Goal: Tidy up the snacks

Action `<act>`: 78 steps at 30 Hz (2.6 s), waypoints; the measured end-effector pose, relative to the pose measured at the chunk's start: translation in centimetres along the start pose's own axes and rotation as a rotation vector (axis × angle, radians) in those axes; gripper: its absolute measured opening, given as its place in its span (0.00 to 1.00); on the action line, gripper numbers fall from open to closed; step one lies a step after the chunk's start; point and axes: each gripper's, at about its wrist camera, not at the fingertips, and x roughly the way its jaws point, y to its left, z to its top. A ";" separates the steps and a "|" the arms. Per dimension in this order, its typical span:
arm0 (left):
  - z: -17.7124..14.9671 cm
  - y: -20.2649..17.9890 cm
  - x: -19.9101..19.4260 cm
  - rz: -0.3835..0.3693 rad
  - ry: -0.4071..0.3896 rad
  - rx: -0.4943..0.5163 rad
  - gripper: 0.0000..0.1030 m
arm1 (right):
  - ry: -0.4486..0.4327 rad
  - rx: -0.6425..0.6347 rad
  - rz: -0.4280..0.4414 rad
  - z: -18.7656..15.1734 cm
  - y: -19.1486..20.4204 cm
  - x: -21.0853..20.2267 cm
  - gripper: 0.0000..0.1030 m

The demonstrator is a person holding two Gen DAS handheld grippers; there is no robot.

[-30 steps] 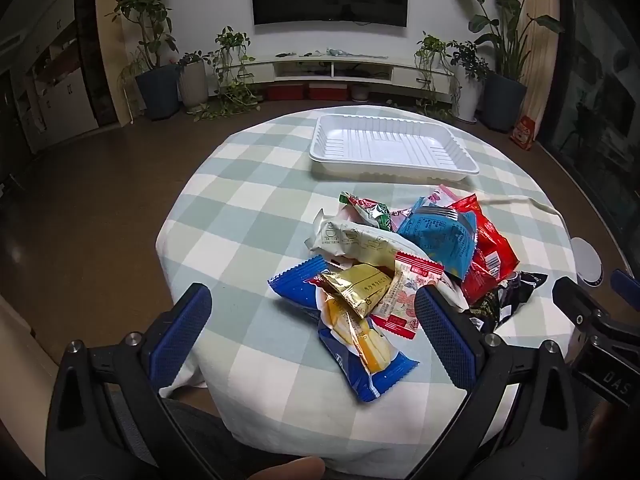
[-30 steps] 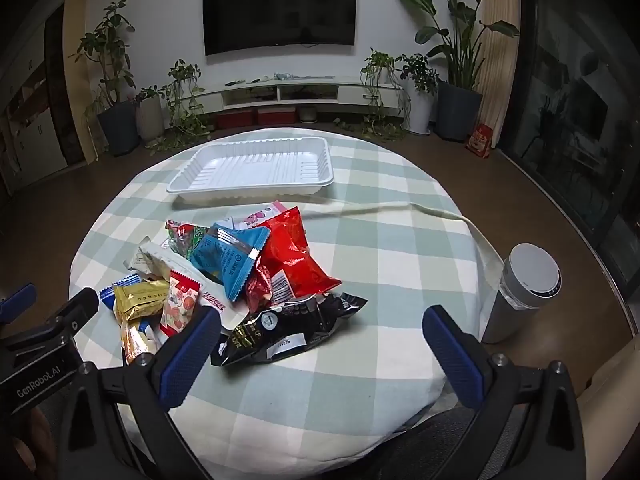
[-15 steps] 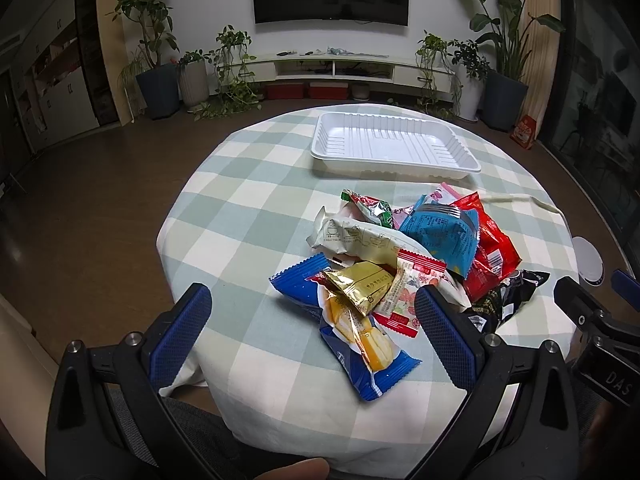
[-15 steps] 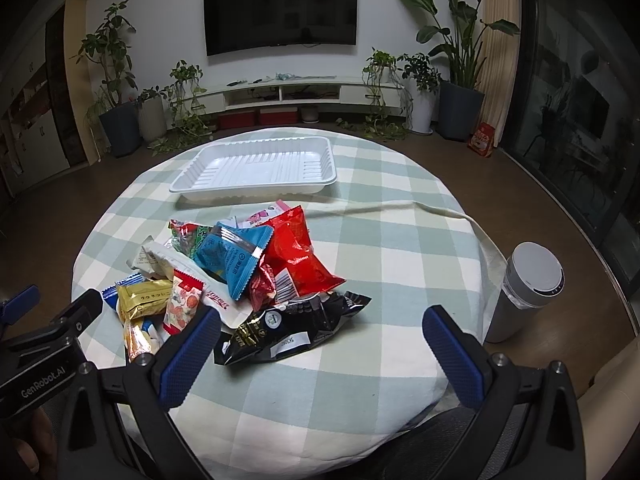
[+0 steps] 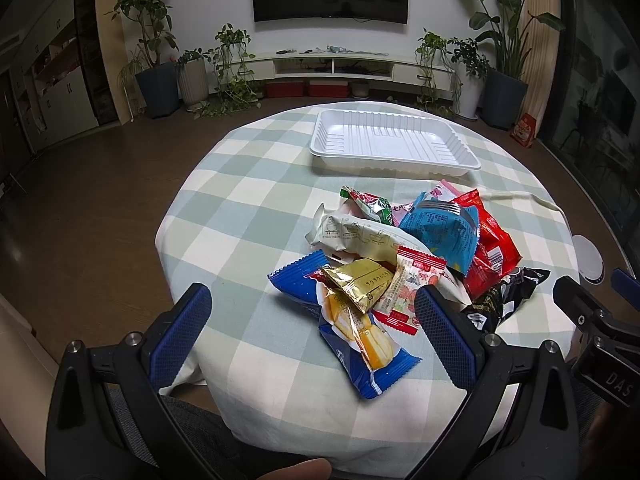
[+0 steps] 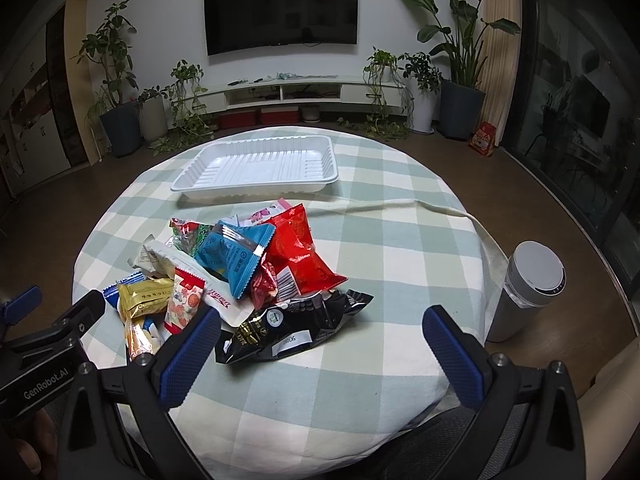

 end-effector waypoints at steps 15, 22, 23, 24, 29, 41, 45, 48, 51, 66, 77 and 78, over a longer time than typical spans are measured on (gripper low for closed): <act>-0.1 0.0 0.1 0.000 0.001 0.001 1.00 | 0.001 0.002 0.003 -0.1 0.0 0.0 1.00; -0.1 -0.1 0.1 -0.001 0.002 0.002 1.00 | 0.001 0.002 0.003 -0.1 0.0 0.1 1.00; -0.2 -0.1 0.1 0.000 0.002 0.002 1.00 | 0.001 0.003 0.003 -0.1 0.0 0.1 1.00; -0.2 -0.1 0.1 0.000 0.002 0.002 1.00 | 0.002 0.003 0.004 -0.1 0.0 0.1 1.00; -0.2 -0.1 0.1 0.000 0.003 0.002 1.00 | 0.001 0.003 0.004 -0.1 0.0 0.1 1.00; -0.2 -0.1 0.1 0.000 0.003 0.002 1.00 | 0.001 0.005 0.005 -0.2 0.0 0.2 1.00; -0.3 -0.1 0.2 0.001 0.004 0.002 1.00 | 0.001 0.004 0.006 -0.1 0.0 0.2 1.00; -0.4 -0.1 0.3 0.001 0.005 0.002 1.00 | 0.002 0.005 0.006 0.0 -0.3 0.2 1.00; -0.5 -0.1 0.3 0.001 0.006 0.004 1.00 | 0.003 0.005 0.008 0.1 -0.6 0.2 1.00; -2.2 2.9 1.5 -0.198 -0.012 -0.007 1.00 | 0.030 0.101 0.268 -0.3 -1.9 1.3 1.00; -2.1 3.8 5.4 -0.250 0.184 -0.023 1.00 | 0.207 0.068 0.320 0.5 -3.9 5.3 0.96; -2.3 3.3 5.7 -0.258 0.189 -0.015 1.00 | 0.221 0.066 0.311 0.6 -4.1 5.7 0.96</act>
